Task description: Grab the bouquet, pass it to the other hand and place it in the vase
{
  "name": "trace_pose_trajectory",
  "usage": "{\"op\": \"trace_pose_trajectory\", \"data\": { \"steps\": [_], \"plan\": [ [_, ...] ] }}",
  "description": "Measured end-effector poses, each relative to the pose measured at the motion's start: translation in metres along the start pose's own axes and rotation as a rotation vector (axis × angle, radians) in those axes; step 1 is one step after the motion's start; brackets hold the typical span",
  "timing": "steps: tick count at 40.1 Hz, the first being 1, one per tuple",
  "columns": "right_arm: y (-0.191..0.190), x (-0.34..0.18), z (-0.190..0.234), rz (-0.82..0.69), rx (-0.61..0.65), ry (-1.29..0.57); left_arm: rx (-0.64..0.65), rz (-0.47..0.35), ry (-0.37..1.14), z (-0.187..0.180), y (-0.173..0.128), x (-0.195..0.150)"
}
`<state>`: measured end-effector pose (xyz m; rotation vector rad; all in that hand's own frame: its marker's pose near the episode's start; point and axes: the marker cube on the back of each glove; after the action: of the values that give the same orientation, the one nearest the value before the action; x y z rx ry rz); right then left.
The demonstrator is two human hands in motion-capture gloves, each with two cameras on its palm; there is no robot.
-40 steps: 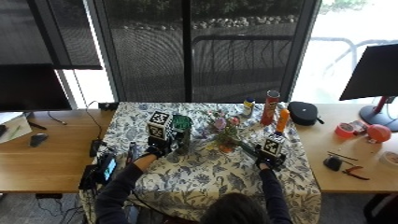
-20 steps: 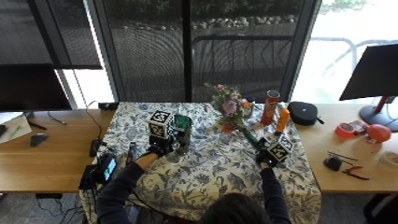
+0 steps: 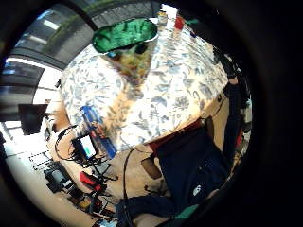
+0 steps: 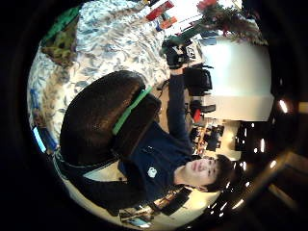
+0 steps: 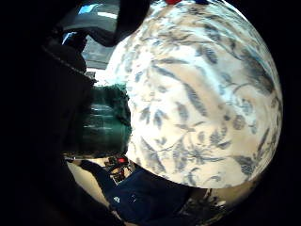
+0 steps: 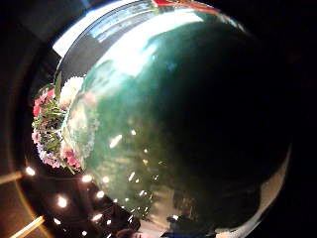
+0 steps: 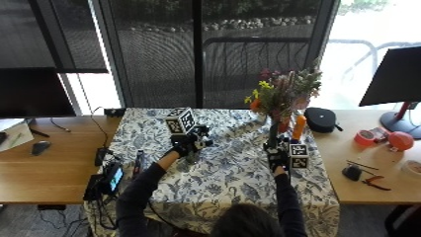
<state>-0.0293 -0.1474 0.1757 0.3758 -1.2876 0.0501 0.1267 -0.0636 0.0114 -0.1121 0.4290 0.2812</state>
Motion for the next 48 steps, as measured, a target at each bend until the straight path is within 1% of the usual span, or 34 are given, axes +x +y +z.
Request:
{"op": "trace_pose_trajectory", "data": {
  "steps": [2,4,8,12,16,19,23,29,30,33,34,35,38,40,43,45,47,48],
  "plan": [
    [0.001,0.002,0.004,0.097,-0.06,-0.059,-0.009,0.017,0.051,0.0,-0.005,0.007],
    [0.002,-0.002,0.008,0.116,-0.085,-0.085,-0.023,0.037,0.12,-0.001,-0.012,0.016],
    [0.017,-0.028,0.019,0.078,-0.121,-0.108,-0.057,0.077,0.324,0.001,-0.034,0.038],
    [0.027,-0.044,0.033,0.035,-0.162,-0.117,-0.046,0.047,0.489,0.003,-0.055,0.051],
    [0.043,-0.065,0.055,-0.022,-0.228,-0.117,-0.022,0.021,0.708,0.003,-0.073,0.069],
    [0.051,-0.079,0.075,-0.059,-0.279,-0.118,-0.042,0.016,0.807,0.006,-0.083,0.08],
    [0.05,-0.083,0.096,-0.1,-0.333,-0.134,-0.065,0.021,0.847,0.013,-0.095,0.087],
    [0.059,-0.097,0.116,-0.099,-0.368,-0.145,-0.09,0.046,0.855,0.021,-0.1,0.091],
    [0.058,-0.097,0.119,-0.118,-0.373,-0.148,-0.093,0.044,0.856,0.021,-0.1,0.093],
    [0.054,-0.098,0.132,-0.259,-0.382,-0.15,-0.094,0.043,0.857,0.022,-0.094,0.1],
    [0.053,-0.098,0.136,-0.28,-0.387,-0.15,-0.093,0.043,0.861,0.023,-0.094,0.102],
    [0.055,-0.098,0.14,-0.257,-0.396,-0.151,-0.09,0.043,0.867,0.025,-0.096,0.102],
    [0.063,-0.1,0.15,-0.114,-0.423,-0.16,-0.064,0.054,0.884,0.037,-0.113,0.093],
    [0.064,-0.099,0.156,-0.098,-0.434,-0.17,-0.042,0.06,0.898,0.042,-0.121,0.088],
    [0.064,-0.098,0.164,-0.11,-0.441,-0.171,-0.007,0.054,0.93,0.045,-0.122,0.087],
    [0.065,-0.097,0.168,-0.149,-0.418,-0.113,0.023,0.041,0.954,0.044,-0.118,0.089],
    [0.066,-0.098,0.169,-0.237,-0.38,-0.03,0.055,0.027,0.972,0.042,-0.112,0.093],
    [0.069,-0.101,0.17,-0.281,-0.374,-0.026,0.07,0.022,0.978,0.041,-0.11,0.094]
  ]
}}
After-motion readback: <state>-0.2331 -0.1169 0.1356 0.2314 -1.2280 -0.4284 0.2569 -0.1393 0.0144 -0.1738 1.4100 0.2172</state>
